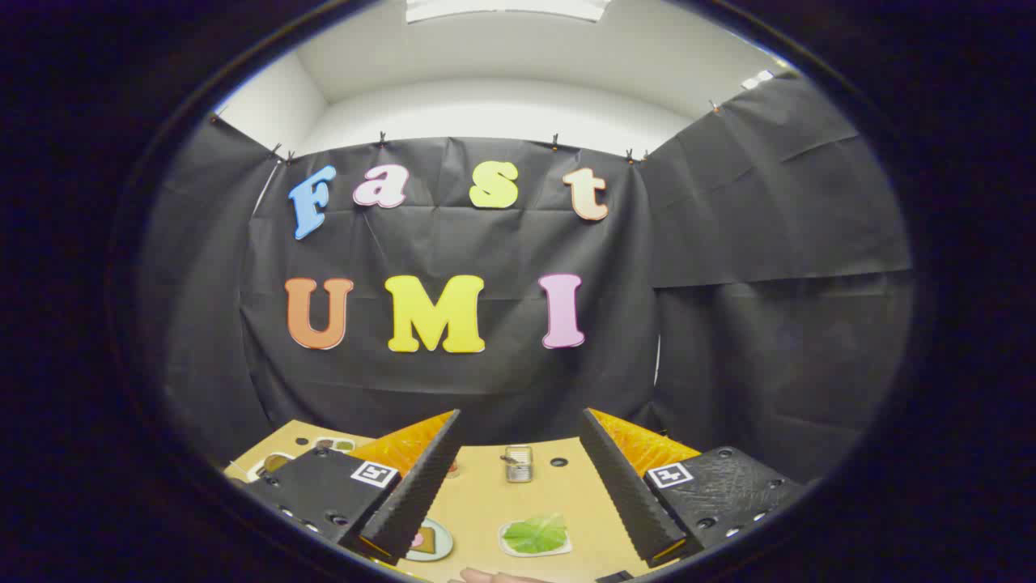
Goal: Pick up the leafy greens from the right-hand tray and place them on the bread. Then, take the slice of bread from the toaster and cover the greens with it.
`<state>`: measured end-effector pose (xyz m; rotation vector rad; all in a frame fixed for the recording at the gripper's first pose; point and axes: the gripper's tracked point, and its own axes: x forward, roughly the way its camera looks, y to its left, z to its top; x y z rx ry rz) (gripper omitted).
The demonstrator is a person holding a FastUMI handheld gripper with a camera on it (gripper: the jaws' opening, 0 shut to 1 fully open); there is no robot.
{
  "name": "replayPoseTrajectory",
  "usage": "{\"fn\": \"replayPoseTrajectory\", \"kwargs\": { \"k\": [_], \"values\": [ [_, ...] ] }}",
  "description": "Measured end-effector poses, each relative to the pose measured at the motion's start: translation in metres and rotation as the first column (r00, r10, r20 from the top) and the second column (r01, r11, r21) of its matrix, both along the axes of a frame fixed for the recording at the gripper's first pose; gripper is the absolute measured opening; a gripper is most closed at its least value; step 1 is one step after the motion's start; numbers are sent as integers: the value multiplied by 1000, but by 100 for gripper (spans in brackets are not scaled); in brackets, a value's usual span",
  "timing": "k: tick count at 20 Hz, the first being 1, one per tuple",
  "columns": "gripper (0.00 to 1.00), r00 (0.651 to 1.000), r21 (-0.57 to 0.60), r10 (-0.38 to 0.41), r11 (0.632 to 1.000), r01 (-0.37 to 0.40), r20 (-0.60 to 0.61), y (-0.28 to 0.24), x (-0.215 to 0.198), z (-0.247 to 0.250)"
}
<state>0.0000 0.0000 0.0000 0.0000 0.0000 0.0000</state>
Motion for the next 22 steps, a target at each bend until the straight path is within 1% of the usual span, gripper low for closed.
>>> {"fn": "replayPoseTrajectory", "kwargs": {
  "k": [2, 4, 8, 10, 16, 18, 20, 22],
  "values": [
    [96, 1000, -11, -3, 1000, 3, -6, 2, 3, -3],
    [96, 1000, -21, 12, 1000, -12, -11, 4, 6, -3],
    [96, 1000, -42, 19, 999, -20, -20, -4, 16, -4],
    [96, 998, -33, 40, 999, -42, -39, -7, 22, -10],
    [96, 995, -32, 56, 998, -58, -79, -34, 48, -35],
    [96, 994, -30, 53, 998, -56, -99, -46, 63, -55],
    [96, 987, -41, 38, 998, -45, -158, -61, 82, -95],
    [96, 969, -65, 40, 996, -57, -244, -72, 100, -143]
  ]
}}
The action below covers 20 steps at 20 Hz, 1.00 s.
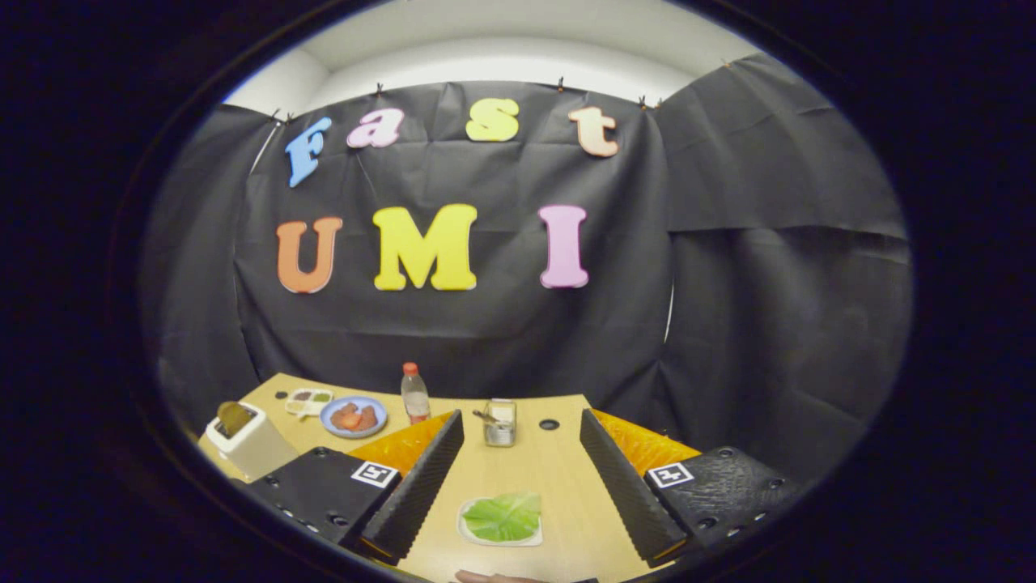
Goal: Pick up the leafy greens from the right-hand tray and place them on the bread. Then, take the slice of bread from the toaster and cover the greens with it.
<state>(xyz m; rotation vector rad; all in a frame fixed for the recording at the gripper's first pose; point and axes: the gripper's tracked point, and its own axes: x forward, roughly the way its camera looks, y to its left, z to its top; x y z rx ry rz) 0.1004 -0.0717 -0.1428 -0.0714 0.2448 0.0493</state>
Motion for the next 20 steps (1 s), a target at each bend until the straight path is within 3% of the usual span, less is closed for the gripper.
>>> {"fn": "replayPoseTrajectory", "kwargs": {
  "k": [7, 14, 20],
  "values": [
    [96, 961, -41, 13, 999, -25, -275, -29, 57, -143],
    [97, 883, -10, 75, 996, -90, -464, -19, 111, -237],
    [77, 794, 43, 79, 997, -66, -603, -15, 125, -287]
  ]
}}
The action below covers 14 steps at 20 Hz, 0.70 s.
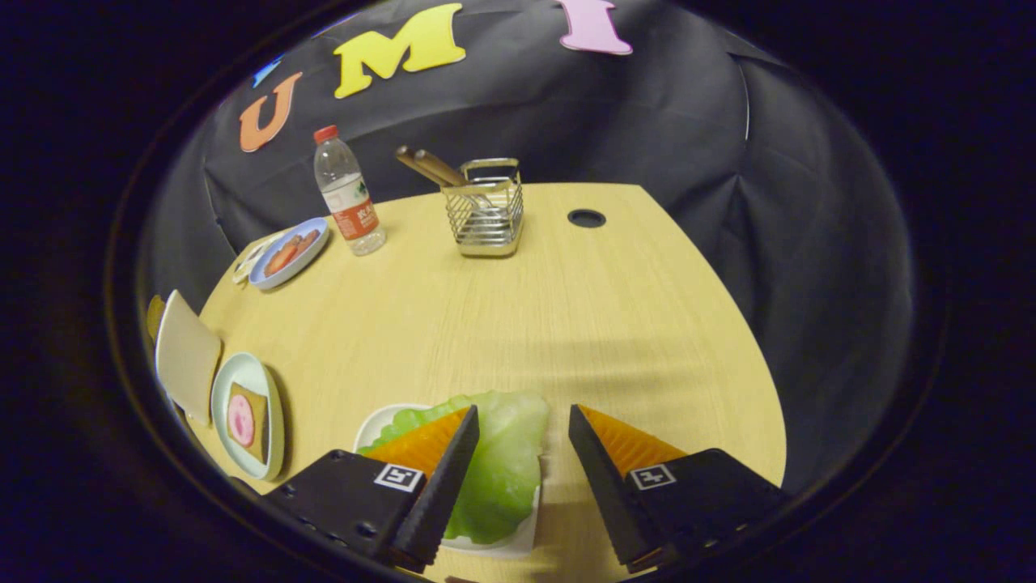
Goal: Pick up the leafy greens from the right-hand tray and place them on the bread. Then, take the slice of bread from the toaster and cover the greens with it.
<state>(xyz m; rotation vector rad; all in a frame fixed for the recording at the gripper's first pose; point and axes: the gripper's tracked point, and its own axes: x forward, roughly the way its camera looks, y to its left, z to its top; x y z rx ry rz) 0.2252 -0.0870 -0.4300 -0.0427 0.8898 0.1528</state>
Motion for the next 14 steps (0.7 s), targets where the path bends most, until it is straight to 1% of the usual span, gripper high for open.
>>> {"fn": "replayPoseTrajectory", "kwargs": {
  "k": [1, 3, 5, 6, 8, 9, 12, 13, 14],
  "values": [
    [71, 1000, 8, 0, 1000, 0, -9, 1, 1, -3],
    [54, 1000, 20, 2, 1000, -1, -25, 5, -2, -5],
    [36, 1000, 8, -4, 1000, 4, -21, 5, -1, -6],
    [36, 1000, -2, -4, 1000, 4, -19, 5, -1, -5],
    [23, 1000, -2, -26, 1000, 26, -16, 3, -2, 0],
    [17, 1000, 1, -25, 1000, 25, -8, 4, -3, 4],
    [17, 999, -22, -22, 999, 23, 28, 1, -4, 17],
    [2, 999, -45, -32, 998, 34, 41, -4, -3, 19],
    [2, 999, -30, -28, 999, 29, 45, -1, -5, 24]
  ]
}}
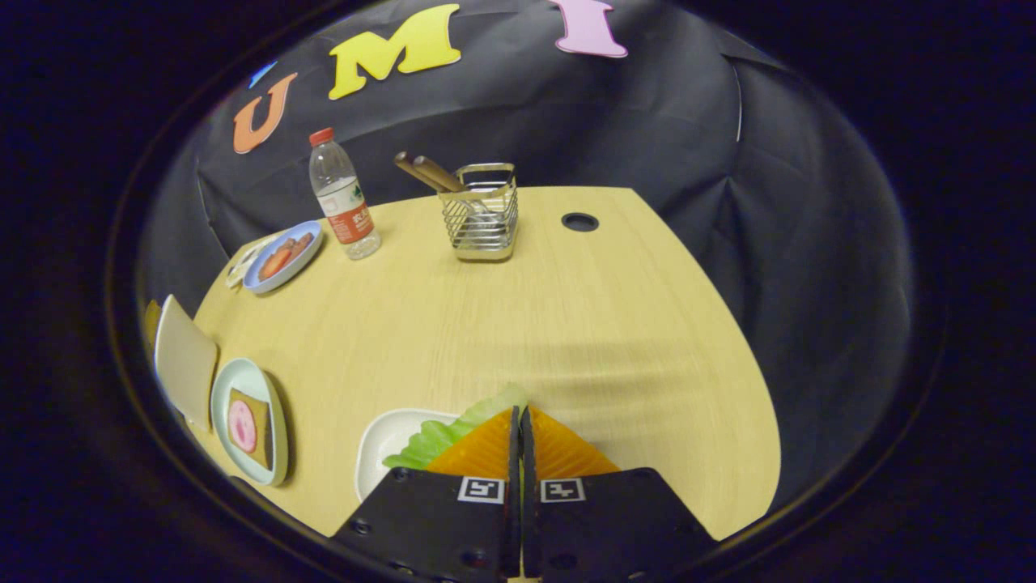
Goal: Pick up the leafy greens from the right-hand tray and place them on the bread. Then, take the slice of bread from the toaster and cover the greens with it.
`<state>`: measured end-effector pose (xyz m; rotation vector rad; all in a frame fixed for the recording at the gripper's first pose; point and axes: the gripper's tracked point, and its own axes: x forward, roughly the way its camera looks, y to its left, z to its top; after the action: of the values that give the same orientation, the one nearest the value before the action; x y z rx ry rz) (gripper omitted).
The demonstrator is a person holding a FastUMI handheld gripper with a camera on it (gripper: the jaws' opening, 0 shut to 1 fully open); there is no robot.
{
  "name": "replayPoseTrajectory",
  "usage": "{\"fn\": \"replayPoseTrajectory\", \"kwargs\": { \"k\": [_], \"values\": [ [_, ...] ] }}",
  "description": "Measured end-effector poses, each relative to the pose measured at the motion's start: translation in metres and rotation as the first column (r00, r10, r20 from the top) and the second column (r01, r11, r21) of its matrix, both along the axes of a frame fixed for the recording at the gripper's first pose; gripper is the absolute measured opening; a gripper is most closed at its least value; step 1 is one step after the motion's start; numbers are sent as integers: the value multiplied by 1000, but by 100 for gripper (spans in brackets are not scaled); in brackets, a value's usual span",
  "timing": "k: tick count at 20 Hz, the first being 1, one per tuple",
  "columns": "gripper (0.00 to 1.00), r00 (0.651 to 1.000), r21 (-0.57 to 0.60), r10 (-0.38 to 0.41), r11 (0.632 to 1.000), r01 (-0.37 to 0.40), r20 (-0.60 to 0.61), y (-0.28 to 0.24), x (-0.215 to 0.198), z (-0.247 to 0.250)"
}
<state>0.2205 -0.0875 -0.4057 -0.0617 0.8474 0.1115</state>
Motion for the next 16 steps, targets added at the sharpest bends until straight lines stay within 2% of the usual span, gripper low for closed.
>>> {"fn": "replayPoseTrajectory", "kwargs": {
  "k": [7, 16],
  "values": [
    [2, 996, 15, -29, 999, 28, 80, 14, -35, 57],
    [2, 984, 15, -35, 999, 32, 177, 81, -99, 125]
  ]
}}
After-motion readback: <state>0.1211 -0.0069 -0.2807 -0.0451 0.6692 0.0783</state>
